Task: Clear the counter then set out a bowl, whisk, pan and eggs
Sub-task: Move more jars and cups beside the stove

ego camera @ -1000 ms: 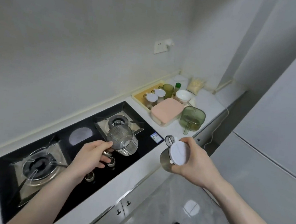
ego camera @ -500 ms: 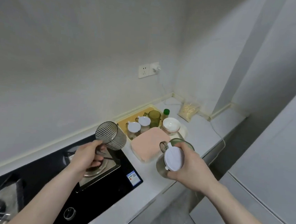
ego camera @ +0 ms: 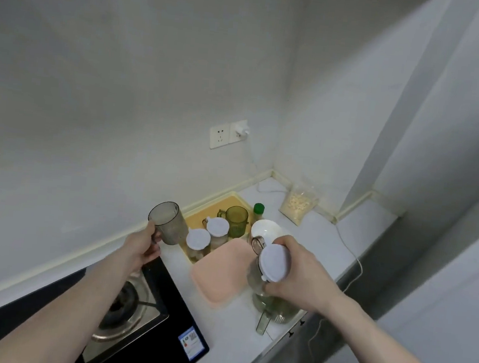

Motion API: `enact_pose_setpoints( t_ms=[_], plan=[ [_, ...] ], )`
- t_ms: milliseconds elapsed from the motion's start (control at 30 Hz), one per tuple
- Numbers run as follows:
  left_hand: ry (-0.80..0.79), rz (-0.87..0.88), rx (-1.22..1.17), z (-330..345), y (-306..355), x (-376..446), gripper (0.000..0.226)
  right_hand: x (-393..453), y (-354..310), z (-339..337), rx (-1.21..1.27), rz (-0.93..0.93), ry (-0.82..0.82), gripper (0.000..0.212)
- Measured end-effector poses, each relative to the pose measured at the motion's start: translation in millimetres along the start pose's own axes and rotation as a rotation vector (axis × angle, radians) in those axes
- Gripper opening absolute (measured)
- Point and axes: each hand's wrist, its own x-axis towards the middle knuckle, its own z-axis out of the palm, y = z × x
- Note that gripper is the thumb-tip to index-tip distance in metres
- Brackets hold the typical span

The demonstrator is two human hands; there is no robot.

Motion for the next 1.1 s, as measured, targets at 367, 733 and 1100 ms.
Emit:
enact_pose_setpoints(
  t_ms=[367, 733, 1100],
  plan=[
    [0.124, 0.032, 0.194, 10.9, 19.1, 96.1, 0.032, 48.7, 1.1, -8.3, -0.024, 0.058, -0.004, 0.078],
    [0.136, 0.127, 0.804, 44.5, 48.2, 145.4, 0.031, 80.6, -2.8, -16.4, -0.03, 0.066, -0.006, 0.074],
    [0.134, 0.261, 1.188, 56.0, 34.6, 182.8, 0.034, 77.8, 8.9, -22.6, -0.014, 0.146, 0.004, 0.076]
  ],
)
